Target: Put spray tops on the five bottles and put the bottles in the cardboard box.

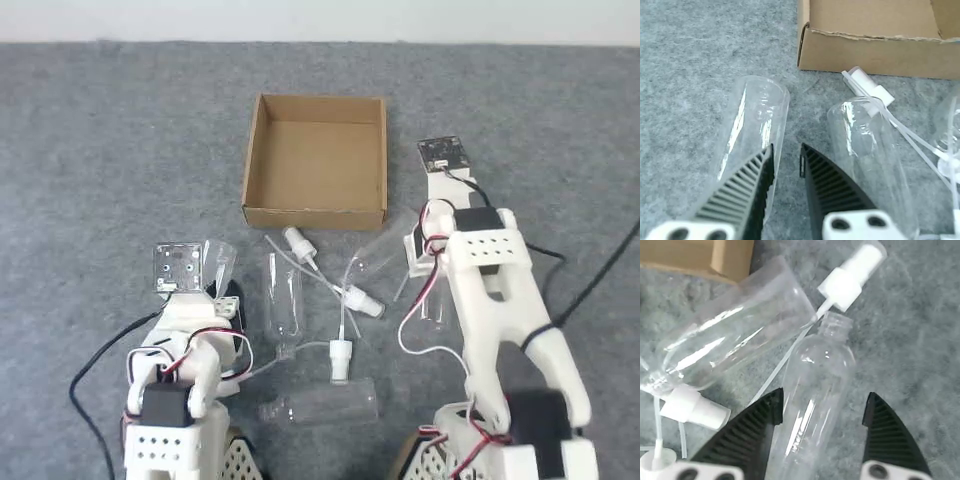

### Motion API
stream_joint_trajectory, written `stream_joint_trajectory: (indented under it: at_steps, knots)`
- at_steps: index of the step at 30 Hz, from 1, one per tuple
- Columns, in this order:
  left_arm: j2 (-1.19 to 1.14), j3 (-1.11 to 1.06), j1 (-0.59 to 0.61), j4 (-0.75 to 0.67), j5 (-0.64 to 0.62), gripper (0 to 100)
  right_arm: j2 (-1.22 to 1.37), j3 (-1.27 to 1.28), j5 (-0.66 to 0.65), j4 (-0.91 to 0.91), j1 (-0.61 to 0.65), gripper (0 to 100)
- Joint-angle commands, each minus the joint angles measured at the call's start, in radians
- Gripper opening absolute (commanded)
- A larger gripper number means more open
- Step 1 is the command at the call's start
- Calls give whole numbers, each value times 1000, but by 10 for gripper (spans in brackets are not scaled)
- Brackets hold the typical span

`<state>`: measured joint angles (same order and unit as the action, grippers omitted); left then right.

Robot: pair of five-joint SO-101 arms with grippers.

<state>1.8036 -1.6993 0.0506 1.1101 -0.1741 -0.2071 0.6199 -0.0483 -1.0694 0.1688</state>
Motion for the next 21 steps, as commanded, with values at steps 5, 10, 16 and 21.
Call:
stream_joint_trajectory:
  at_steps: [5,10,16,21]
  knots:
    - [17,15,5,3,8,80,107,-147,12,22,-13,170]
    - [17,15,5,3,8,80,216,-218,12,-15,-15,170]
    - [17,15,5,3,8,80,344,-344,14,-102,-15,170]
    - [17,15,5,3,8,80,446,-437,12,-173,-15,171]
